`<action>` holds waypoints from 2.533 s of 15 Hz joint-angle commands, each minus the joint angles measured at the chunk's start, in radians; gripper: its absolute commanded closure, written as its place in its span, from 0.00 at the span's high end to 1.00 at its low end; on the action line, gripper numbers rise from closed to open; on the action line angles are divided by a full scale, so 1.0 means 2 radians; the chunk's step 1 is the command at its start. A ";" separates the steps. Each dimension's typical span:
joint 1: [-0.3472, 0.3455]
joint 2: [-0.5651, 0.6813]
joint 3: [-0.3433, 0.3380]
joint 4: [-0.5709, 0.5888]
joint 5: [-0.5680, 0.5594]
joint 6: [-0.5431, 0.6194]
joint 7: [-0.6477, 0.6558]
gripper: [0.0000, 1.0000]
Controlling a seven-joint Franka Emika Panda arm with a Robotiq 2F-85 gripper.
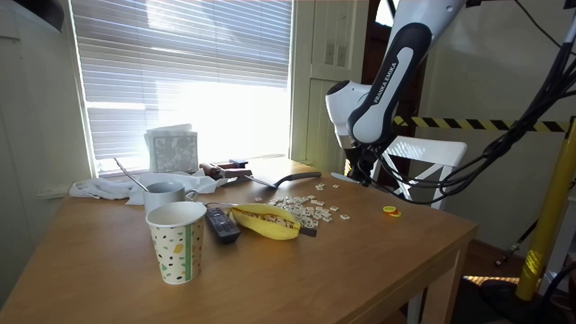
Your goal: Move the silver fork to the left then use the silver knife to move the tiles to the left.
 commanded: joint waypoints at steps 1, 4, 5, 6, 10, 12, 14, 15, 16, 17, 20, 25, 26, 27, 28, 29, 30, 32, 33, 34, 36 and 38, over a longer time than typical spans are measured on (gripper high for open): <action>-0.004 0.014 0.013 0.028 -0.002 -0.012 -0.023 0.04; -0.009 0.020 0.019 0.038 0.004 -0.019 -0.033 0.04; -0.008 0.023 0.018 0.041 0.003 -0.022 -0.033 0.04; -0.010 0.025 0.019 0.043 0.004 -0.025 -0.035 0.04; -0.013 0.035 0.019 0.052 0.004 -0.038 -0.035 0.04; -0.014 0.040 0.020 0.057 0.004 -0.045 -0.037 0.04; -0.013 0.044 0.022 0.062 0.003 -0.051 -0.040 0.04; -0.014 0.046 0.024 0.065 0.003 -0.053 -0.043 0.04; -0.014 0.047 0.026 0.067 0.003 -0.052 -0.046 0.04; -0.015 0.046 0.029 0.068 0.003 -0.051 -0.051 0.04; -0.017 0.044 0.038 0.068 0.002 -0.046 -0.071 0.04; -0.021 0.037 0.055 0.054 0.000 -0.029 -0.109 0.04; -0.021 0.036 0.057 0.053 -0.001 -0.027 -0.116 0.04; -0.021 0.035 0.060 0.051 -0.001 -0.022 -0.123 0.04; -0.020 0.034 0.062 0.049 -0.003 -0.018 -0.128 0.04; -0.021 0.033 0.065 0.048 -0.001 -0.017 -0.135 0.04; -0.020 0.031 0.066 0.047 -0.003 -0.015 -0.143 0.04; -0.021 0.026 0.073 0.042 -0.004 -0.012 -0.161 0.04; -0.019 0.025 0.075 0.040 -0.005 -0.011 -0.169 0.04; -0.020 0.022 0.078 0.036 -0.006 -0.008 -0.179 0.04; -0.020 0.016 0.084 0.028 -0.005 -0.006 -0.196 0.04; -0.020 0.007 0.090 0.012 -0.004 -0.002 -0.209 0.04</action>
